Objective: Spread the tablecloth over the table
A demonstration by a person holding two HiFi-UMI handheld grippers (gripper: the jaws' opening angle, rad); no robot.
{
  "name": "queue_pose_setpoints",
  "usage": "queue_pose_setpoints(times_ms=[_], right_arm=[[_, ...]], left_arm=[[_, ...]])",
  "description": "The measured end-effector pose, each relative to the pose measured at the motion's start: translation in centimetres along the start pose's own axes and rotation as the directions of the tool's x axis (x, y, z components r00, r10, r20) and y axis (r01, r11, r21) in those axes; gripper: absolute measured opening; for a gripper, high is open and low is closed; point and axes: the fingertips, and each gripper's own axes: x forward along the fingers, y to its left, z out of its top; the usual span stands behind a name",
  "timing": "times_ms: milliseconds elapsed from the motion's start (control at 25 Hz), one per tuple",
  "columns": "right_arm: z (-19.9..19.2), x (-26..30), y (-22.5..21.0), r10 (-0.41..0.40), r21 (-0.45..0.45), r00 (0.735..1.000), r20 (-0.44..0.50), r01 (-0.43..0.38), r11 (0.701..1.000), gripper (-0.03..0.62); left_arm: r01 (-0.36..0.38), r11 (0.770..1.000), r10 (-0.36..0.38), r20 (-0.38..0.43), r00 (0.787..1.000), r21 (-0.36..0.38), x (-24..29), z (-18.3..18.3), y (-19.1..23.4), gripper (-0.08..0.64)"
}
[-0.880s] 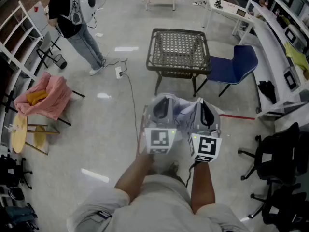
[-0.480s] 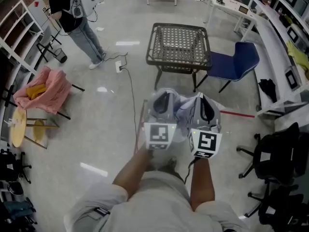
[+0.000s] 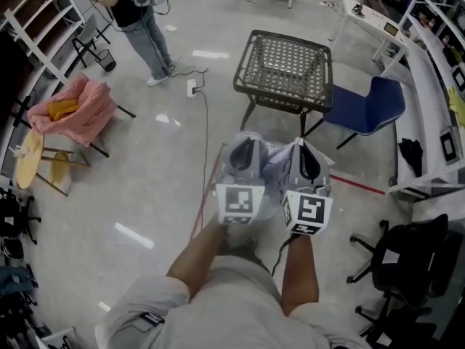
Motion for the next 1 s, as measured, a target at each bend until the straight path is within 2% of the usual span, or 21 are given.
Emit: queue_pose_setpoints(times_ms=[200,400,720,880,1000], right_arm=[[-0.6,3.2,0.9,0.058,-0.001,0.998,-0.008,-0.058,0.998,0.006],[-1.5,7.9,2.5,0.119,0.01,0.993,-0.021,-0.118,0.993,0.006],[-1.7,19.8,6.7,0.203,0.004,0.979,-0.033,-0.203,0.979,0.006],[-1.0,25.7,10.4,0.28,-0.011,0.96,-0.029,-0.28,0.96,0.006],[-0.4,29.3,12.0,0.321,-0.001,0.947,-0.018,-0.321,0.947,0.006]], left_arm=[[-0.082,0.997,0.082,-0.045,0.996,-0.004,0.9,-1.5,3.8,0.023],[-0.167,0.984,0.164,-0.044,0.985,-0.058,3.0,-2.9,7.8,0.023],[-0.232,0.971,0.227,-0.079,0.971,-0.059,9.1,-5.2,16.3,0.023],[-0.288,0.955,0.282,-0.081,0.956,-0.076,11.5,-5.7,21.9,0.022],[-0.313,0.948,0.309,-0.073,0.948,-0.052,13.1,-5.6,25.0,0.023]])
